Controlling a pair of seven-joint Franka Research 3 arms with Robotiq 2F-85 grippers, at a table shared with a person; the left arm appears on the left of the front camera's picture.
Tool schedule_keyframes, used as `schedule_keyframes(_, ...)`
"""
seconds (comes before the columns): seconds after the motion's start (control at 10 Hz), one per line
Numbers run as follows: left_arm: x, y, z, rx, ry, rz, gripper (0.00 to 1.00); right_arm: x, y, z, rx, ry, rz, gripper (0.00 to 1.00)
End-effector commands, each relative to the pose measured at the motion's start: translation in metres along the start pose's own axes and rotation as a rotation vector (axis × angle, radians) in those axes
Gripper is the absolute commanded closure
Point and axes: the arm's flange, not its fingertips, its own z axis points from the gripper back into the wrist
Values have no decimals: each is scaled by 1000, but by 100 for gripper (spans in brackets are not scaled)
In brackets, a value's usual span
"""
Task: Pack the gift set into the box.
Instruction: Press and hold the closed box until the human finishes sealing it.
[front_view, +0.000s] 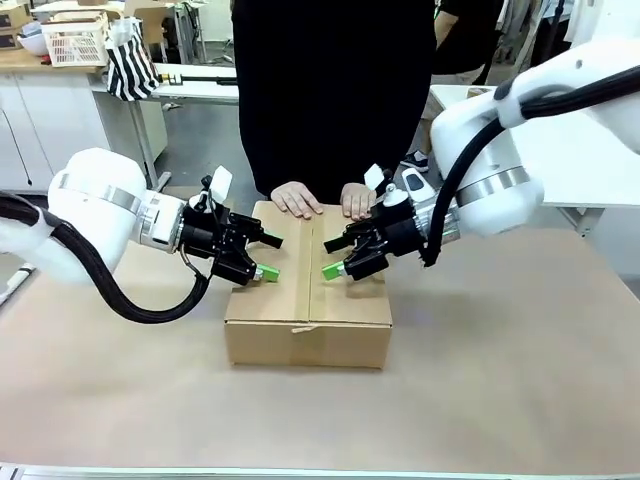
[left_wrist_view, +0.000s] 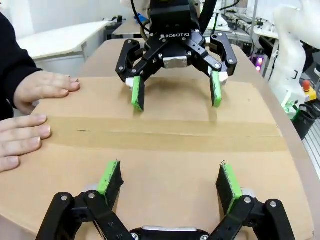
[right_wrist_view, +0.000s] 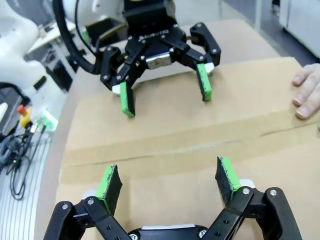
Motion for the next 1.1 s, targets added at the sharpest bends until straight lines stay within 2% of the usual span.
schedule_keyframes(0.0, -6, 5, -7, -1, -22, 39, 0, -14, -3, 11, 28, 15, 68, 0)
schedule_keyframes(0.3, -11, 6, -11, -3, -7, 59, 0, -31, -1, 1, 136, 9, 164, 0)
schedule_keyframes(0.4, -11, 6, -11, -4, -1, 57, 0, -31, -1, -1, 132, -3, 176, 0)
schedule_keyframes(0.6, -10, 5, -12, -16, 27, 36, 0, -34, 0, -6, 104, 7, 177, 0)
schedule_keyframes(0.8, -10, 3, -15, -56, 38, -8, 0, -41, -5, -4, -3, 36, 97, 0)
schedule_keyframes(1.0, -10, 1, -17, -80, 33, -33, 0, -39, -8, 2, -57, 8, 80, 0)
